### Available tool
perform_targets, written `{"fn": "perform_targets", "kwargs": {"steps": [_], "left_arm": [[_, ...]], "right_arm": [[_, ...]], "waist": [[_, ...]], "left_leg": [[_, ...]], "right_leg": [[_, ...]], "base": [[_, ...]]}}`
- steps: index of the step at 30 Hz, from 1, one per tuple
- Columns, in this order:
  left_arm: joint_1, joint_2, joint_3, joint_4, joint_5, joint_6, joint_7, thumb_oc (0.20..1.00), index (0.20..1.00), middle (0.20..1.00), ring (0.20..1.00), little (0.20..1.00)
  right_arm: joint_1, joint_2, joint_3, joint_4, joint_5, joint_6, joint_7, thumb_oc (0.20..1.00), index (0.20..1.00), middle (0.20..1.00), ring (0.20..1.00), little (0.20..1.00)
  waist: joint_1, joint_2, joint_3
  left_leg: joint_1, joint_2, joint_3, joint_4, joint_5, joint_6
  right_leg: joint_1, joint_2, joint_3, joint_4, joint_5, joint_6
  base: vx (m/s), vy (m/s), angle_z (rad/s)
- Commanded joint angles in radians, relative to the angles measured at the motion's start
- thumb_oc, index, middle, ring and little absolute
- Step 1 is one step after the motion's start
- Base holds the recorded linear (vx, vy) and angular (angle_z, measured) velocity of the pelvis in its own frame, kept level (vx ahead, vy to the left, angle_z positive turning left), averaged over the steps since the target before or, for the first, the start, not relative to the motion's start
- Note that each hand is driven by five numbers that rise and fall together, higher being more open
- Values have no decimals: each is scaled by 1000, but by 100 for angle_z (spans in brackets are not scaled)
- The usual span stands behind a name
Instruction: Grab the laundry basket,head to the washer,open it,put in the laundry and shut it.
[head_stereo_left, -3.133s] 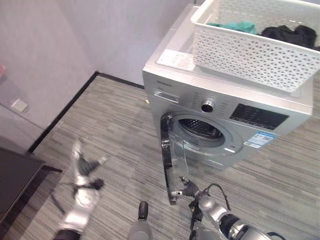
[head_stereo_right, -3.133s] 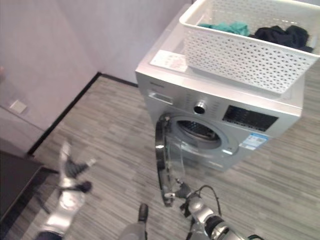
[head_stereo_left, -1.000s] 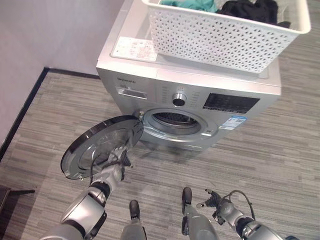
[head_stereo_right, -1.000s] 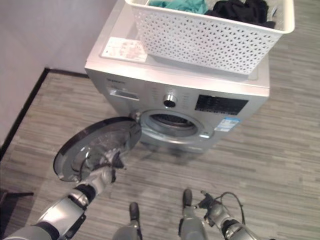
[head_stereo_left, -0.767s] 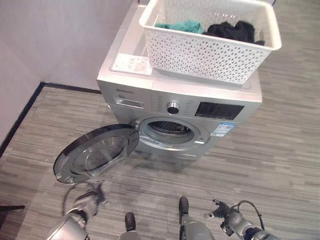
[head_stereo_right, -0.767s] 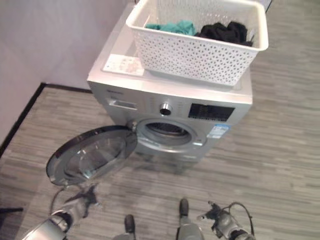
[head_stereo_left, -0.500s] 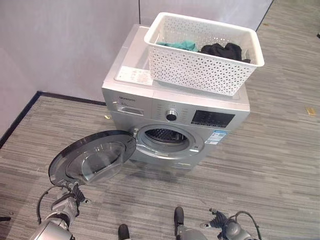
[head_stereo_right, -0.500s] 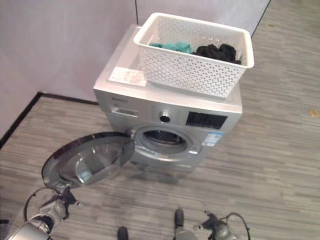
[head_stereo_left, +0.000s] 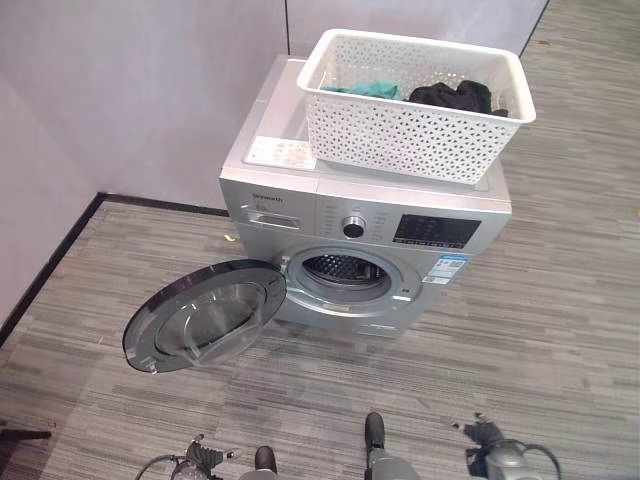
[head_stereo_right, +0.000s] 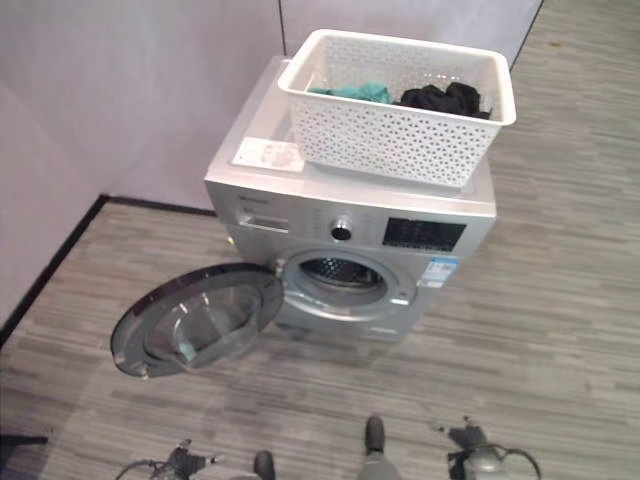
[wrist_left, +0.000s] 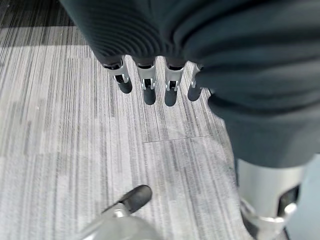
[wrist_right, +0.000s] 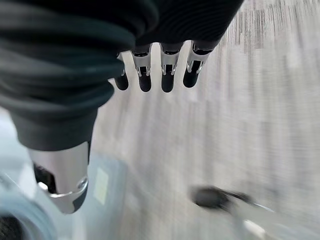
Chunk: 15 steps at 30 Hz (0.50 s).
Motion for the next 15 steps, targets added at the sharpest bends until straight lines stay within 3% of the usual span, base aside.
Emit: {"fn": "perform_targets", "kwargs": {"steps": [1,4,9,13,15], "left_arm": [[-21,13,-4,30,63,-6,-19,1000,1000,1000,1000,1000],[-12,7,-18,32,89,9,-36,1000,1000,1000,1000,1000],[-10,5,-34,26,113,19,-53,1000,1000,1000,1000,1000],[-20,11,-53,23,141,20,-67,1000,1000,1000,1000,1000],[-33,12,-62,19,151,21,-73,1000,1000,1000,1000,1000]], "right_arm": [[1,-84,-103,-286,6,-73,-121,1000,1000,1000,1000,1000],[36,-124,-193,-481,-36,-84,-168,1000,1000,1000,1000,1000],[46,-181,-283,-635,-109,-89,-233,1000,1000,1000,1000,1000],[-8,-257,-345,-716,-160,-86,-287,1000,1000,1000,1000,1000],[-41,-300,-363,-771,-190,-82,-307,1000,1000,1000,1000,1000]], "waist": [[-14,-11,7],[-32,9,2],[-46,33,4],[-46,40,4],[-49,34,6]], "left_leg": [[-25,-55,-52,157,-193,93],[14,-74,-78,126,-188,109],[63,-86,-127,86,-179,124],[99,-83,-152,59,-187,114],[134,-81,-176,59,-212,100]], "right_leg": [[-6,-87,39,90,-35,82],[-21,-85,45,198,-62,74],[-63,-23,74,322,-82,51],[-104,-8,74,249,-66,60],[-128,-26,86,147,-42,76]], "base": [[28,257,5],[37,158,3],[75,69,19],[160,-42,17],[197,-66,33]]}}
